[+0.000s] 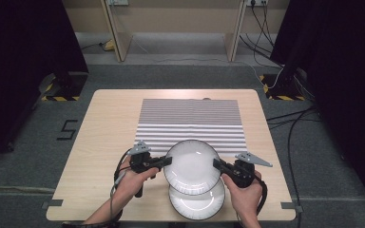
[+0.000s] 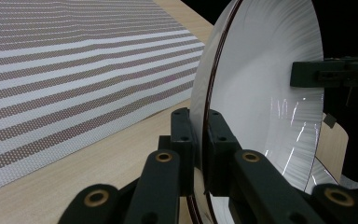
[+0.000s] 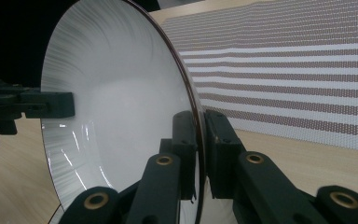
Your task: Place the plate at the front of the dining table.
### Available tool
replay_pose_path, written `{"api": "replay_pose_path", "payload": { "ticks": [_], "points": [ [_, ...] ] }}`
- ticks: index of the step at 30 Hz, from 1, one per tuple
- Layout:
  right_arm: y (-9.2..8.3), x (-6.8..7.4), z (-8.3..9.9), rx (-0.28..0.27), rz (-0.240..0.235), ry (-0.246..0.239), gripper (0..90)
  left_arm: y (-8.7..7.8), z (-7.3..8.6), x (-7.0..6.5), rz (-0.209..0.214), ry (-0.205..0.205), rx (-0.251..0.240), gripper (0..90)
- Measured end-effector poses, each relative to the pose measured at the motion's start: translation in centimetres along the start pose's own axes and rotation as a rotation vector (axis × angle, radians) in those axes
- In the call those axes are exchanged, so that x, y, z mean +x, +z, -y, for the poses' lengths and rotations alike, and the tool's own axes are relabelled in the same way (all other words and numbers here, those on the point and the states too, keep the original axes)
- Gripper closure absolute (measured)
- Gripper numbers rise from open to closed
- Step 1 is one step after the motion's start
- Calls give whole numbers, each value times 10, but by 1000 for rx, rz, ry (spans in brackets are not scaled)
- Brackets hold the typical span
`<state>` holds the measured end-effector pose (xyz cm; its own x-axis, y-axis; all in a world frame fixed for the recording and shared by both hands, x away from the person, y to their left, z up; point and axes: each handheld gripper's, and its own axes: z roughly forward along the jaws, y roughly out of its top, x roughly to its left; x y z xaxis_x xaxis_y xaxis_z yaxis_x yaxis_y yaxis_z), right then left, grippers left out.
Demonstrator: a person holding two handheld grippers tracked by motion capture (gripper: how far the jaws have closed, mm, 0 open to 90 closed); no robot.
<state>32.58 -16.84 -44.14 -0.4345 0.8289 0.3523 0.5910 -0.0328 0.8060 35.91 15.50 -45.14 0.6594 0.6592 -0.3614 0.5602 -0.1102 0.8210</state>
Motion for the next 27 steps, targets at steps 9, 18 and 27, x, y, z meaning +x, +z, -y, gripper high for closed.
{"api": "replay_pose_path", "payload": {
  "ticks": [9, 18, 27],
  "points": [
    [4, 1, -4, -3, 0, -2, 831, -1, -3, 3, -8, -2, -10, 833],
    [8, 3, -10, -15, 3, -15, 830, -4, -8, 5, -16, 7, -18, 833],
    [11, 3, -14, -23, 6, -14, 827, -3, -12, 7, -23, 11, -25, 833]
  ]
}}
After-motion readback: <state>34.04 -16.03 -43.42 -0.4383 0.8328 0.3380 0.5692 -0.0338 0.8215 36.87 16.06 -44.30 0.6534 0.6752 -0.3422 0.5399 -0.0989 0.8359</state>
